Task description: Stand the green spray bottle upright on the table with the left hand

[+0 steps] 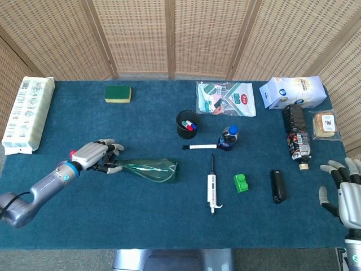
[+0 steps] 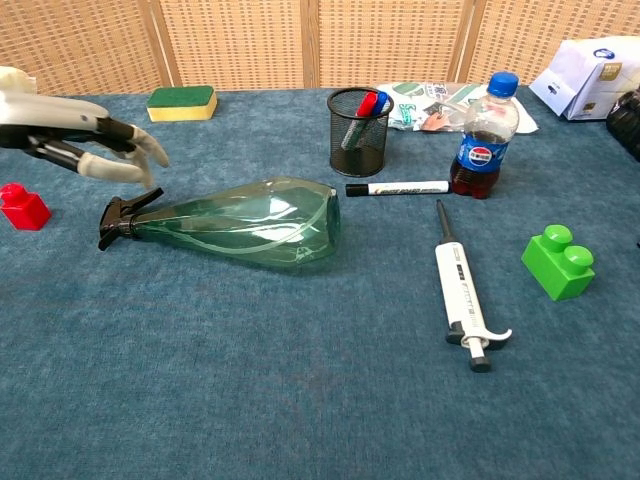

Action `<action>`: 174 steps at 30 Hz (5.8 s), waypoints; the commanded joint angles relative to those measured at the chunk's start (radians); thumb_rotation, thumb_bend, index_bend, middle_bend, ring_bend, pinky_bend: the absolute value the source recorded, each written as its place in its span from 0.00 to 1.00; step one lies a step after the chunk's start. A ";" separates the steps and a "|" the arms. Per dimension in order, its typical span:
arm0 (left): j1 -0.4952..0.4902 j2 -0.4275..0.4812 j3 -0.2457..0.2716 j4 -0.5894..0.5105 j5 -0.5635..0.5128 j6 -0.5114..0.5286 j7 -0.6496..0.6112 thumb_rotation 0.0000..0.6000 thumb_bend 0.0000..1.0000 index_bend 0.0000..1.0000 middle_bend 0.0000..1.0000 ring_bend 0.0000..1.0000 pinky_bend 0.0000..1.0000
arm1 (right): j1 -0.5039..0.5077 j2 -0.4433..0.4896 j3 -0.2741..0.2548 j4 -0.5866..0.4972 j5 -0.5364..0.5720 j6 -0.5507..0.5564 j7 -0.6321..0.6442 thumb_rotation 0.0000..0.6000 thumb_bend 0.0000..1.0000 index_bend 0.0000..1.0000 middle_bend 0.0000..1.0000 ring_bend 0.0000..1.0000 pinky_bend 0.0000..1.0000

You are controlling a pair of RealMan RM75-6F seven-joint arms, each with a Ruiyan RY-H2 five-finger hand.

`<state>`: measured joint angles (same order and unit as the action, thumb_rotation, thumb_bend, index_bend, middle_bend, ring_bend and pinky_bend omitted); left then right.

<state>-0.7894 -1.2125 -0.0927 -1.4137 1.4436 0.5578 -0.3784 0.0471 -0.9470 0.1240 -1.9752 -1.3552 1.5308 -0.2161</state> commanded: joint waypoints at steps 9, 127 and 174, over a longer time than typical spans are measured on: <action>-0.061 -0.132 -0.007 0.108 -0.022 -0.025 -0.037 0.34 0.28 0.18 0.28 0.11 0.12 | -0.013 0.014 -0.002 -0.022 -0.002 0.019 -0.010 1.00 0.55 0.27 0.23 0.02 0.07; -0.160 -0.181 0.073 -0.081 -0.169 0.140 -0.188 0.34 0.29 0.24 0.27 0.17 0.36 | -0.111 0.022 -0.032 0.054 -0.097 0.101 0.195 1.00 0.55 0.26 0.23 0.02 0.07; 0.090 0.065 0.182 0.096 0.319 0.525 0.473 0.88 0.29 0.00 0.00 0.00 0.00 | -0.064 -0.005 -0.017 0.030 -0.101 0.049 0.136 1.00 0.55 0.26 0.23 0.02 0.07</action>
<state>-0.7098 -1.1259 0.0745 -1.3677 1.7266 1.0579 0.0615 -0.0168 -0.9517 0.1069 -1.9455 -1.4564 1.5801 -0.0801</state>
